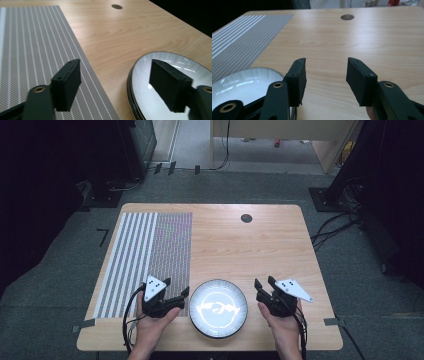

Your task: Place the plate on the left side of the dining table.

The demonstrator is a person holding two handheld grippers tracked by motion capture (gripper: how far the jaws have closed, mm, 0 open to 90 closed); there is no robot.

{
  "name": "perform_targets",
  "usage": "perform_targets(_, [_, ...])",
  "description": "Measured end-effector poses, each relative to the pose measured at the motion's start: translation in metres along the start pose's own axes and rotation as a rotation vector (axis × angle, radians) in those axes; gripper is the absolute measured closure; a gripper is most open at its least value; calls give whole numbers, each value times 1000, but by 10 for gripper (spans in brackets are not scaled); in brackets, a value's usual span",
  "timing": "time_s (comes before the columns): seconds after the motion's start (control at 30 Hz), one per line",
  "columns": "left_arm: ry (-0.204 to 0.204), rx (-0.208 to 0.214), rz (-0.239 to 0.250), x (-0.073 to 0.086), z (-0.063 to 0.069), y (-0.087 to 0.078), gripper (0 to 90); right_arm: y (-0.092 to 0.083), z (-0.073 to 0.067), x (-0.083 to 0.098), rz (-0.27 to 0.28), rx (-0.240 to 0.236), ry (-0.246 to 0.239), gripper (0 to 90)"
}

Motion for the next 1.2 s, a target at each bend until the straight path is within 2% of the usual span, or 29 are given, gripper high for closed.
perform_targets(0.03, [-18, 37, 2, 4, 1, -1, 348, 0, -1, 2, -6, -10, -3, 531])
perform_targets(0.07, [-18, 37, 2, 4, 1, -1, 376, 0, -1, 2, -6, -10, -3, 531])
perform_targets(0.1, [-30, 68, -14, 10, 4, -1, 392, 1, -3, 9, -21, -48, 19, 581])
perform_targets(0.13, [-30, 68, -14, 10, 4, -1, 401, 1, -3, 11, -27, -56, 23, 589])
perform_targets(0.2, [-16, 91, -49, 19, 10, 3, 422, 2, -5, 15, -28, -77, 22, 602])
perform_targets(0.23, [-16, 91, -49, 19, 10, 3, 431, 2, -5, 15, -28, -77, 22, 602])
perform_targets(0.27, [-2, 83, -74, 25, 13, 7, 443, 2, -7, 17, -32, -104, 35, 622])
perform_targets(0.3, [5, 77, -89, 28, 15, 10, 446, 3, -8, 19, -40, -109, 37, 637])
perform_targets(0.4, [13, 66, -113, 34, 16, 13, 462, 4, -13, 23, -60, -126, 28, 655])
perform_targets(0.43, [21, 67, -131, 38, 17, 14, 496, 5, -18, 27, -69, -118, -8, 684])
perform_targets(0.5, [30, 62, -140, 39, 18, 15, 544, 7, -21, 30, -66, -137, -19, 707])
perform_targets(0.57, [33, 80, -155, 42, 18, 15, 592, 8, -23, 33, -75, -188, 30, 718])
perform_targets(0.6, [38, 79, -156, 42, 18, 15, 634, 9, -23, 34, -93, -195, 48, 718])
perform_targets(0.67, [43, 92, -160, 42, 18, 14, 687, 11, -22, 38, -137, -167, 58, 730])
perform_targets(0.77, [46, 86, -162, 42, 18, 14, 711, 12, -22, 40, -154, -147, 67, 742])
perform_targets(0.8, [46, 92, -163, 42, 18, 14, 724, 12, -24, 42, -161, -117, 56, 760])
perform_targets(0.83, [46, 92, -163, 42, 18, 14, 733, 12, -24, 42, -161, -117, 56, 760])
perform_targets(0.9, [55, 97, -166, 43, 20, 14, 748, 13, -28, 45, -177, -122, 60, 815])
perform_targets(1.0, [57, 97, -165, 43, 20, 14, 750, 14, -31, 48, -192, -123, 64, 830])
perform_targets(1.13, [61, 95, -157, 43, 20, 13, 766, 13, -31, 49, -194, -114, 78, 838])
perform_targets(1.2, [65, 93, -155, 43, 20, 13, 769, 11, -31, 48, -189, -118, 93, 874])
Point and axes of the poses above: each handheld gripper's, and its own axes: y roughly forward along the jaws, x roughly out of its underside, z roughly to its right, the point moved 5 cm from there along y, roughly forward along the jaws, and after that the axes turned 3 degrees about -y, right-handed, at the moved point
